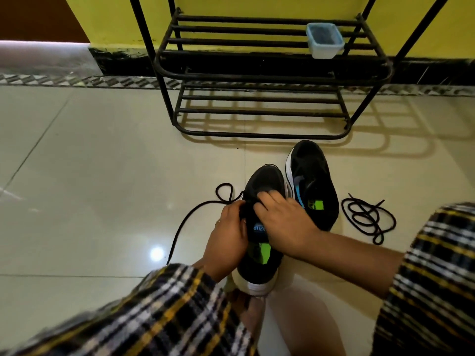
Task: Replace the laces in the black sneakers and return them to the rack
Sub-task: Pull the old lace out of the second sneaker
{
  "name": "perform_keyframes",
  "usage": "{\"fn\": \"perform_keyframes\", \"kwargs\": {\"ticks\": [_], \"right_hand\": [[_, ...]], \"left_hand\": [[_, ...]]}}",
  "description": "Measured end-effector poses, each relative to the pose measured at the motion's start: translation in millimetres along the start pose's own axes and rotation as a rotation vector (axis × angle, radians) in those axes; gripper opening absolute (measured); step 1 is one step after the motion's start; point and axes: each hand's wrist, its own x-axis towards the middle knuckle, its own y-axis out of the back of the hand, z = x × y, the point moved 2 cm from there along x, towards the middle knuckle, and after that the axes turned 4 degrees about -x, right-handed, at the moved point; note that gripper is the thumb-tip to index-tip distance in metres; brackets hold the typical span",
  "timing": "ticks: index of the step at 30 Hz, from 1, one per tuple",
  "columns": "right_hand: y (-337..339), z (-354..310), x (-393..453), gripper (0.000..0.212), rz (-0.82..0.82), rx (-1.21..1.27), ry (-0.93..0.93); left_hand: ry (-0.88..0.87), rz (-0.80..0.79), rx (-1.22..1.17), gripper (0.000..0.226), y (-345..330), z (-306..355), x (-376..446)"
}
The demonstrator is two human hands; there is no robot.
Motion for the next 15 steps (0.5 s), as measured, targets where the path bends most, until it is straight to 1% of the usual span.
{"fn": "perform_keyframes", "kwargs": {"ticks": [2, 3, 5, 7, 11, 13, 15], "right_hand": [[-7, -2, -5, 0.031, 0.086, 0.007, 0.011], [-8, -2, -6, 0.033, 0.133, -0.01, 0.038], [-10, -2, -9, 0.03, 0.175, -0.022, 0.13], [-10, -1, -14, 0.025, 0.159, -0.032, 0.197], [-7, -7, -18, 0.011, 0.122, -0.016, 0.228], [-1, -12, -17, 0.021, 0.115, 0.055, 0.218], [13, -9, -14, 0.015, 0.131, 0.174, 0.154]], "left_hand": [[-0.002, 0.002, 0.008, 0.039, 1, 0, -1], [0.004, 0.005, 0.01, 0.038, 1, 0, -1], [0.016, 0.012, 0.016, 0.038, 1, 0, -2], [0.022, 0.015, 0.028, 0.038, 1, 1, -2], [0.054, 0.017, 0.057, 0.037, -1, 4, -2], [0.078, 0.013, 0.055, 0.037, -2, 3, -2], [0.087, 0.018, 0.048, 0.039, -3, 4, -4]]}}
